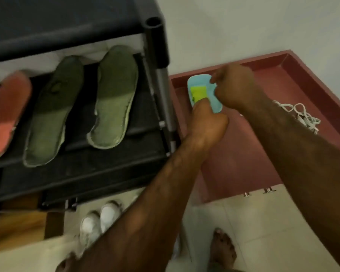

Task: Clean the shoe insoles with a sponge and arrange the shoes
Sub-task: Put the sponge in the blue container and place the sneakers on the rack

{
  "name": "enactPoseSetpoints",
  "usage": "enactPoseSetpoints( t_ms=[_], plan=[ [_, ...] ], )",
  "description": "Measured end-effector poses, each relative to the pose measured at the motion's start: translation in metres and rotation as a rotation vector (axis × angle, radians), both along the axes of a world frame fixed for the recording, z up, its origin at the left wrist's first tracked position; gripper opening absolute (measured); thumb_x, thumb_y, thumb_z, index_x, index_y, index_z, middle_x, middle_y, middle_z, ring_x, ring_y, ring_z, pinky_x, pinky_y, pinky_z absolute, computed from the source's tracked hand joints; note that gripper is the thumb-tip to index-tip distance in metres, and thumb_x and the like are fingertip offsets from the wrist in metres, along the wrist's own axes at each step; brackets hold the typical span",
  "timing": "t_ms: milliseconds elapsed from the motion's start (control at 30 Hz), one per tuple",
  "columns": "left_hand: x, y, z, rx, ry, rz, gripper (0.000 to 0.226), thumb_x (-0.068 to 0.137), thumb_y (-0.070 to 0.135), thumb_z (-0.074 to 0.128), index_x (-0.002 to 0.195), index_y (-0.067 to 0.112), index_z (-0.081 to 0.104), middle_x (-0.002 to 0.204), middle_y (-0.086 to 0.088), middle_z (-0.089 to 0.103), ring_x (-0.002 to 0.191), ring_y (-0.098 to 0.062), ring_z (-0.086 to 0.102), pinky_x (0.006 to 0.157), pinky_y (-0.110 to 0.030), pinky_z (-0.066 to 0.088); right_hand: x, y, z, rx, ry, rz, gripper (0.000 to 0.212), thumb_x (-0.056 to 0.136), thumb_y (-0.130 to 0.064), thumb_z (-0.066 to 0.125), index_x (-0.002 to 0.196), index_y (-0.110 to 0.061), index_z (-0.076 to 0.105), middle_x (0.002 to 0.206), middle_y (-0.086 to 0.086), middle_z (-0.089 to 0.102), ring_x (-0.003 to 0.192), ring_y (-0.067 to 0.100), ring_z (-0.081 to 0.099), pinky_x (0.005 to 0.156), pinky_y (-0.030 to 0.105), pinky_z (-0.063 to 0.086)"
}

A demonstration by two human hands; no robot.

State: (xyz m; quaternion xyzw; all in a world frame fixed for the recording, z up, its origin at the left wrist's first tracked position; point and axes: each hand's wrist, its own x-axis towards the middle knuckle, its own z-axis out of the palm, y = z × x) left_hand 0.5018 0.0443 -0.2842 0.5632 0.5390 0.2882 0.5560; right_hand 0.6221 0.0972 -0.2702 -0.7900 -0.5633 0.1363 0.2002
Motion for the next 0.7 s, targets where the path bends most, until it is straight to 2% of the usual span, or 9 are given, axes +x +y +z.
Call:
enactPoseSetpoints(
  t_ms=[67, 133, 233, 333, 433, 500, 600, 700],
  plan=[
    [-0.017, -0.029, 0.015, 0.053, -0.03, 0.013, 0.046, 0.07, 0.021, 0.051, 0.113, 0.01, 0.065, 0.098, -0.013, 0.071, 0.09, -0.037, 0.07, 0.068, -0.035, 0.055, -0.017, -0.046, 0.022, 0.008, 0.105, 0.016, 0.037, 0.083, -0.006, 0.061, 0.113, -0.021, 0.078, 0.122, 0.007, 0.074, 0.115, 0.028, 0.067, 0.102, 0.036, 0.052],
    [-0.042, -0.066, 0.028, 0.102, -0.054, -0.013, 0.053, 0.069, 0.021, 0.048, 0.118, 0.009, 0.064, 0.099, -0.011, 0.071, 0.086, -0.031, 0.071, 0.065, -0.032, 0.054, -0.04, -0.097, 0.04, 0.028, 0.265, 0.024, 0.033, 0.082, -0.01, 0.064, 0.106, -0.027, 0.079, 0.109, 0.004, 0.077, 0.103, 0.024, 0.072, 0.099, 0.039, 0.055],
    [-0.087, -0.126, 0.036, 0.122, -0.078, -0.035, 0.054, 0.074, 0.02, 0.051, 0.126, 0.014, 0.063, 0.115, -0.007, 0.071, 0.097, -0.022, 0.071, 0.085, -0.042, 0.059, -0.085, -0.168, 0.051, -0.002, 0.484, 0.038, 0.022, 0.084, -0.016, 0.067, 0.097, -0.03, 0.078, 0.09, -0.007, 0.077, 0.084, 0.009, 0.074, 0.087, 0.036, 0.06],
    [-0.143, -0.176, 0.024, 0.109, -0.085, 0.012, 0.039, 0.088, 0.014, 0.054, 0.125, 0.011, 0.065, 0.119, -0.007, 0.07, 0.108, -0.021, 0.068, 0.096, -0.042, 0.056, -0.139, -0.221, 0.039, -0.061, 0.534, 0.09, 0.023, 0.086, -0.019, 0.069, 0.104, -0.031, 0.077, 0.093, -0.012, 0.077, 0.088, 0.005, 0.073, 0.088, 0.039, 0.06],
    [-0.209, -0.218, 0.003, 0.042, -0.02, 0.07, 0.035, 0.093, 0.008, 0.056, 0.127, 0.013, 0.065, 0.117, -0.004, 0.071, 0.104, -0.013, 0.069, 0.092, -0.031, 0.057, -0.203, -0.254, 0.013, -0.166, 0.57, 0.183, 0.028, 0.091, -0.014, 0.069, 0.113, -0.03, 0.077, 0.103, -0.014, 0.075, 0.099, 0.004, 0.071, 0.095, 0.04, 0.059],
    [-0.245, -0.236, -0.011, -0.01, 0.036, 0.112, 0.036, 0.092, 0.014, 0.055, 0.126, 0.018, 0.065, 0.113, -0.002, 0.073, 0.1, -0.013, 0.071, 0.09, -0.04, 0.059, -0.239, -0.264, -0.007, -0.21, 0.576, 0.221, 0.027, 0.091, -0.012, 0.07, 0.11, -0.029, 0.077, 0.102, -0.015, 0.075, 0.098, 0.002, 0.07, 0.095, 0.036, 0.058],
    [-0.297, -0.256, -0.034, -0.14, 0.062, 0.213, 0.037, 0.091, 0.009, 0.053, 0.125, 0.015, 0.065, 0.108, -0.008, 0.075, 0.089, -0.02, 0.074, 0.082, -0.042, 0.063, -0.296, -0.272, -0.044, -0.322, 0.623, 0.283, 0.026, 0.093, -0.01, 0.068, 0.108, -0.028, 0.078, 0.1, -0.013, 0.076, 0.092, 0.005, 0.072, 0.088, 0.033, 0.06],
    [-0.338, -0.263, -0.062, -0.191, 0.129, 0.285, 0.043, 0.087, 0.017, 0.053, 0.128, 0.019, 0.066, 0.112, 0.0, 0.074, 0.103, -0.015, 0.071, 0.091, -0.043, 0.058, -0.341, -0.272, -0.081, -0.406, 0.637, 0.336, 0.025, 0.094, -0.009, 0.066, 0.102, -0.029, 0.079, 0.095, -0.01, 0.077, 0.084, 0.006, 0.073, 0.08, 0.026, 0.059]
  ],
)
